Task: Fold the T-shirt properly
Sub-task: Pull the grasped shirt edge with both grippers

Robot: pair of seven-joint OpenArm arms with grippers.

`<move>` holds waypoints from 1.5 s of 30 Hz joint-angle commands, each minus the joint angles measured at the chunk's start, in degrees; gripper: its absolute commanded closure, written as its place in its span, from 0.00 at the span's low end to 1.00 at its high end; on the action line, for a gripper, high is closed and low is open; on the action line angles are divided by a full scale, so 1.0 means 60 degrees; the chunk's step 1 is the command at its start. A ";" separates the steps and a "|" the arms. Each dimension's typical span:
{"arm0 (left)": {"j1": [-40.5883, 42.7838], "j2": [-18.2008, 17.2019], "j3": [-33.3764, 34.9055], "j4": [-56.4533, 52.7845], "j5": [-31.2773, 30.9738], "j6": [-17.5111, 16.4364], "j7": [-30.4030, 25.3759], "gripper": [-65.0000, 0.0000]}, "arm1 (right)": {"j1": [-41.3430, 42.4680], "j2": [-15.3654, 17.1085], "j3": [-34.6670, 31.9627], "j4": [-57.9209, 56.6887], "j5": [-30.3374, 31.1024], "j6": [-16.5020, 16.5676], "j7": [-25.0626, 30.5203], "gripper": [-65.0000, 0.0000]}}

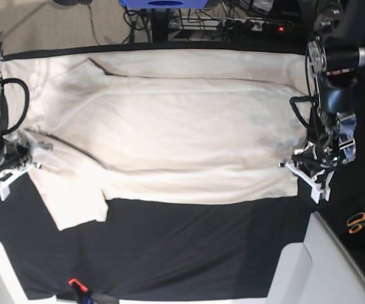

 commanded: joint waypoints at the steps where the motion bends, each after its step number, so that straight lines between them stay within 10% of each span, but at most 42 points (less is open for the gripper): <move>1: 0.0034 -0.0153 -0.0284 0.0457 0.0033 0.0024 0.0087 1.00 | 0.0190 0.0169 0.0014 0.0112 0.0056 0.0022 0.0035 1.00; 16: 0.0840 -0.0007 -0.1120 0.2024 0.0150 0.0024 0.0761 1.00 | 0.0160 0.0110 0.0014 0.0112 0.0056 0.0022 0.0035 1.00; 22: 0.0987 -0.0036 -0.1427 0.3665 0.0135 0.0024 0.1948 0.54 | 0.0087 0.0110 0.0014 0.0112 0.0056 0.0008 0.0035 1.00; 27: 0.0737 -0.0021 -0.1706 0.4002 0.0150 0.0024 0.1962 0.38 | 0.0073 0.0110 0.0014 0.0112 0.0056 -0.0007 0.0035 1.00; 45: -0.1695 -0.0139 -0.0621 -0.1946 0.0091 0.0024 -0.0748 0.39 | 0.0058 0.0169 0.0014 0.0112 0.0056 -0.0007 0.0035 1.00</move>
